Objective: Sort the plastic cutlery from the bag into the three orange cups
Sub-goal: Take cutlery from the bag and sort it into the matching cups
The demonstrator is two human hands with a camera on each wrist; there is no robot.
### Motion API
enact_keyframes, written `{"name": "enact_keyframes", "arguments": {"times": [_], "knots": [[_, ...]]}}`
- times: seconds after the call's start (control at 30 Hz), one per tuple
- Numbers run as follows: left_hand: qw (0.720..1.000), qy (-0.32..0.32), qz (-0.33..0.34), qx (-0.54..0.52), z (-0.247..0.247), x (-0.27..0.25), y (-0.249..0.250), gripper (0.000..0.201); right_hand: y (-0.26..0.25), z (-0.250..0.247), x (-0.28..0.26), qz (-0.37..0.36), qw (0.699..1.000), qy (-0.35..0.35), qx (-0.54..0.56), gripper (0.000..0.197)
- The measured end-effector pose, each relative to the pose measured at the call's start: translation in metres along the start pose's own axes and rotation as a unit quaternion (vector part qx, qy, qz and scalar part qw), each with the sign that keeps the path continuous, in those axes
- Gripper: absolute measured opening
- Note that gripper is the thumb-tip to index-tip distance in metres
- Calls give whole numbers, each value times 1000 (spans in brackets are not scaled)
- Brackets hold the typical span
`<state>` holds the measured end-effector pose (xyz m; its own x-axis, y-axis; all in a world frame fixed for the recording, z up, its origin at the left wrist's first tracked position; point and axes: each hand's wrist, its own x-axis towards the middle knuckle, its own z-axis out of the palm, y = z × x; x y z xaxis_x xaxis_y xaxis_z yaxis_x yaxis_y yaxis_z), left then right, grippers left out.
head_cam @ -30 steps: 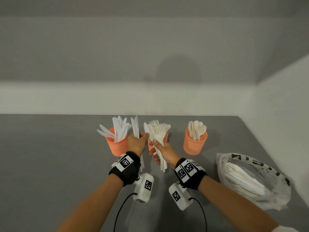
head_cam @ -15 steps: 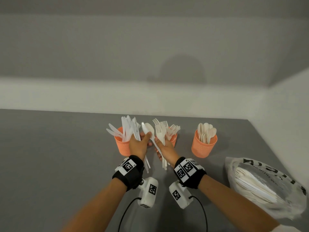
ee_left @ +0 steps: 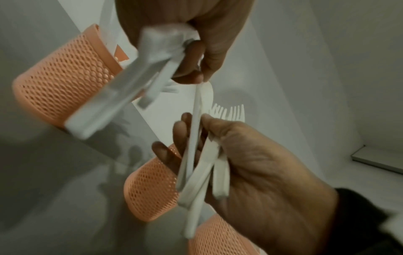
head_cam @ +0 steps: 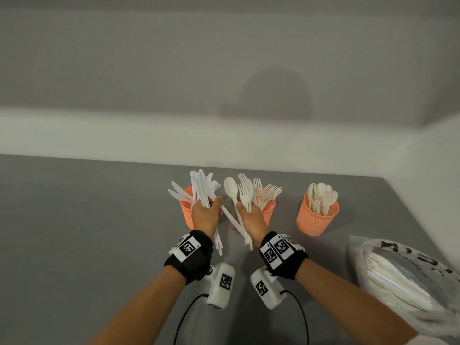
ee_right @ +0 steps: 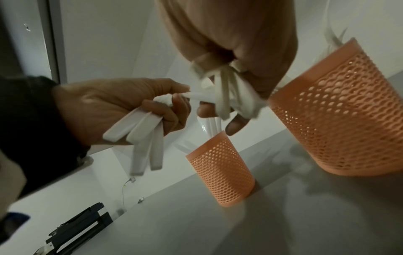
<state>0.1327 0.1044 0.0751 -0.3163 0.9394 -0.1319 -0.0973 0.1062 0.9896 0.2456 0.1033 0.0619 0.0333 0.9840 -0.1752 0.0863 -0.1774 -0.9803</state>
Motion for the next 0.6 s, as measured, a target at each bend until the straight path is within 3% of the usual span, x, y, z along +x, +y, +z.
{"name": "enact_keyframes", "arguments": {"times": [0.1, 0.23, 0.33, 0.43, 0.6], "knots": [[1000, 18, -14, -14, -6, 12, 9, 31, 1, 0, 2, 0, 1000, 10, 9, 19], [996, 74, 25, -35, -18, 40, 29, 46, 4, -4, 5, 14, 999, 13, 32, 23], [989, 100, 96, -49, -25, 60, 49, 35, 4, -10, 5, 4, 999, -8, 34, 26], [979, 126, 157, -9, -25, 76, 66, 38, 2, -14, 6, 11, 999, -22, 32, 26], [978, 103, 176, 37, -21, 93, 53, 39, -1, -18, 7, 28, 998, -43, 35, 26]]}}
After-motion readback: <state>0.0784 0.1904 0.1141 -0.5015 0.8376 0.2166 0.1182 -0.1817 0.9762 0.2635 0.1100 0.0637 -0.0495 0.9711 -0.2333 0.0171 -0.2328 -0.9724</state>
